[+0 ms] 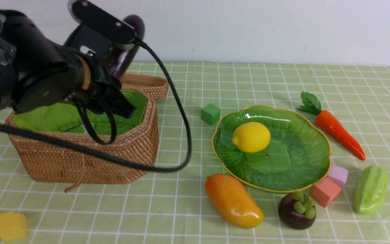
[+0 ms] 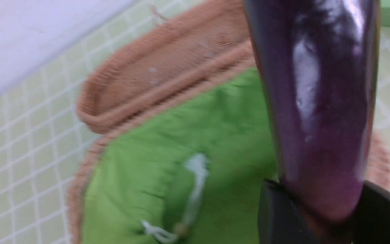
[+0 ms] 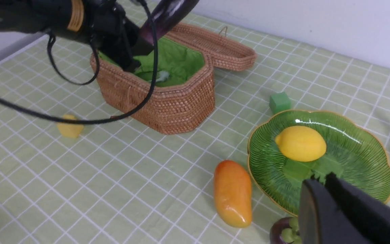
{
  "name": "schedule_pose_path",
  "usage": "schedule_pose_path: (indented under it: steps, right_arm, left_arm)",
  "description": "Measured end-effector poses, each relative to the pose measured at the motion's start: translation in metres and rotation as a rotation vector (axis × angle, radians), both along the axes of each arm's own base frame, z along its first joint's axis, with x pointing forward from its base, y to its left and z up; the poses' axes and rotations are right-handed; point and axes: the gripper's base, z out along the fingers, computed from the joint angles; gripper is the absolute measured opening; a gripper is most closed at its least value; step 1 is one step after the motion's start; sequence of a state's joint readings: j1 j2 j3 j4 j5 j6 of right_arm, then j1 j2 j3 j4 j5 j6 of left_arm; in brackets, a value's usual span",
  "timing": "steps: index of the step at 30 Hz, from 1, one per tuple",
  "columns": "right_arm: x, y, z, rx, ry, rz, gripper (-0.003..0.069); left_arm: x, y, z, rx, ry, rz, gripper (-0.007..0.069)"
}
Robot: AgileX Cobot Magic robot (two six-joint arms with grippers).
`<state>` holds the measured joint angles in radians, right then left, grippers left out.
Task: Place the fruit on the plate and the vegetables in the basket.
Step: Use the left arm to grab an eggplant and put it into the left basket
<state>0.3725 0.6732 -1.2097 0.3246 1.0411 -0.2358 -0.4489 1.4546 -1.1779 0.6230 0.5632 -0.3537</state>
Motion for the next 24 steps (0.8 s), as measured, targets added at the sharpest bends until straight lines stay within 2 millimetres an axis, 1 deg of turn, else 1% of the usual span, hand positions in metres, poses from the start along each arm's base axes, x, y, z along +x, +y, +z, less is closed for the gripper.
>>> schedule_pose_path:
  steps: [1,5,8,12,15,16,17,19,22,24]
  right_arm:
    - [0.002,0.001,0.0,-0.006,0.002,0.005,0.0039]
    - [0.003,0.002,-0.001,-0.014,0.0,0.014,0.0041]
    - [0.004,0.002,0.0,-0.008,-0.013,0.011,0.0043]
    - [0.006,0.002,0.004,0.013,-0.045,0.001,0.0043]
    - [0.006,0.003,0.004,0.019,-0.046,0.004,0.0043]
    - [0.006,0.003,0.004,0.019,-0.046,0.004,0.0043]
    - [0.006,0.003,0.004,0.019,-0.046,0.004,0.0043]
    - [0.006,0.003,0.004,0.019,-0.046,0.004,0.0043]
    - [0.006,0.003,0.004,0.019,-0.046,0.004,0.0046]
    - [0.006,0.003,0.004,0.019,-0.046,0.004,0.0048]
  left_arm:
    - [0.008,0.008,-0.004,-0.004,-0.007,0.018,0.026]
    - [0.024,0.03,-0.016,0.003,0.013,0.083,0.026]
    - [0.028,0.038,-0.02,0.011,0.025,0.108,0.026]
    - [0.028,0.038,-0.02,0.011,0.024,0.107,0.0266]
    - [0.028,0.038,-0.02,0.012,0.025,0.108,0.0323]
    - [0.028,0.038,-0.02,0.013,0.027,0.11,0.0356]
    - [0.028,0.038,-0.02,0.013,0.028,0.11,0.0363]
    - [0.027,0.039,-0.02,0.019,0.032,0.115,0.0456]
    - [0.026,0.04,-0.017,0.017,0.026,0.118,0.0532]
    - [0.022,0.041,-0.01,0.011,0.009,0.119,0.058]
